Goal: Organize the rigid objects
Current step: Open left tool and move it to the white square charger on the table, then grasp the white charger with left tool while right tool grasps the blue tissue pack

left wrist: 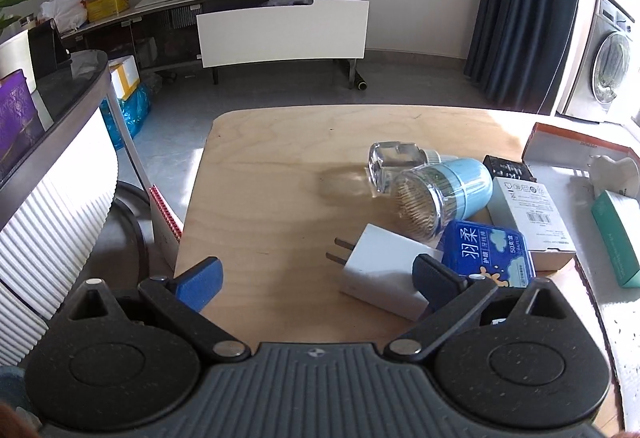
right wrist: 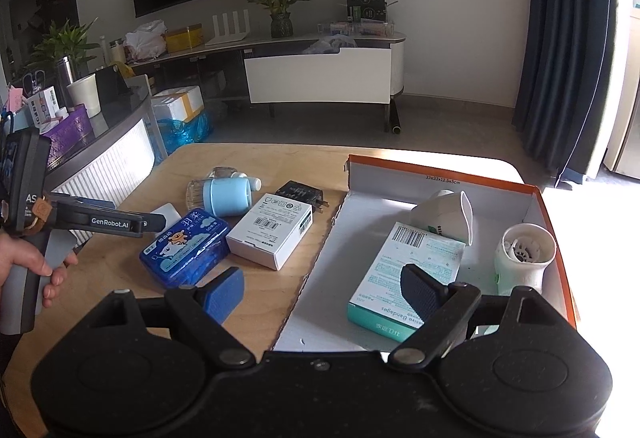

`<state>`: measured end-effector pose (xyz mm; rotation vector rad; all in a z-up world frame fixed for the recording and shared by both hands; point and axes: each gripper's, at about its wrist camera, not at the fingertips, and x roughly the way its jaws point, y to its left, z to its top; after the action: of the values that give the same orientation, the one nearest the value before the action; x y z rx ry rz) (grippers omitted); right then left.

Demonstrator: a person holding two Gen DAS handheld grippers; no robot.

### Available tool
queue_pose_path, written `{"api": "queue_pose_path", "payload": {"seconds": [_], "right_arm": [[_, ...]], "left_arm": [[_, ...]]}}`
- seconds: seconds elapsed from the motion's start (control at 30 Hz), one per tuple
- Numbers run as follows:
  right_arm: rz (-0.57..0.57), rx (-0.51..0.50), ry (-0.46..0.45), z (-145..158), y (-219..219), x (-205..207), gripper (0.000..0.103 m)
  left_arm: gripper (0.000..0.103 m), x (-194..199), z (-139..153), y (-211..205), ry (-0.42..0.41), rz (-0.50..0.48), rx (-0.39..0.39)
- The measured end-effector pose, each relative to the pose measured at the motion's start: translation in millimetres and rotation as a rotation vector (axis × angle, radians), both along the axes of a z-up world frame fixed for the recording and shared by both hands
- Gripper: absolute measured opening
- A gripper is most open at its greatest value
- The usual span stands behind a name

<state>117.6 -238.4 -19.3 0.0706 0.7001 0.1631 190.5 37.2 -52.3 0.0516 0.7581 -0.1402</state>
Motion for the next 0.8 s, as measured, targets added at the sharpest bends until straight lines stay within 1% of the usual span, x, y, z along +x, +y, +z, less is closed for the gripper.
{"api": "queue_pose_path", "payload": {"seconds": [0.13,0.23,0.33,0.43,0.5,0.57,0.63,0.67,0.7,0.8], "right_arm": [[-0.002,0.02,0.016,-4,1,6,0.1],[0.021,0.012,0.021,-5,7,6,0.1],[0.034,-0.007,0.016,-4,9,3,0.1],[0.02,0.001,0.029,-7,8,6,0.1],[0.021,0.007,0.038,-9,11,8,0.1],[0.038,0.006,0.042,-10,17,8,0.1],[0.055,0.011,0.045,-9,23,7,0.1],[0.064,0.02,0.049,-9,26,8,0.1],[0.071,0.03,0.056,-10,29,10,0.1],[0.1,0.063,0.084,-15,44,17,0.1]], "left_arm": [[0.103,3,-3,-10,-0.03,-0.091,0.011],[0.103,7,-12,-18,-0.01,-0.178,0.041],[0.103,11,-20,-15,-0.011,-0.171,0.069],[0.103,15,-22,-15,-0.013,-0.19,0.025],[0.103,18,-25,-22,-0.014,-0.219,0.039],[0.102,18,-26,-25,-0.035,-0.22,0.031],[0.091,16,-25,-24,-0.057,-0.196,0.021],[0.077,14,-24,-24,-0.069,-0.18,0.017],[0.071,13,-22,-24,-0.077,-0.176,0.009],[0.07,8,-21,-27,-0.07,-0.155,0.012]]}}
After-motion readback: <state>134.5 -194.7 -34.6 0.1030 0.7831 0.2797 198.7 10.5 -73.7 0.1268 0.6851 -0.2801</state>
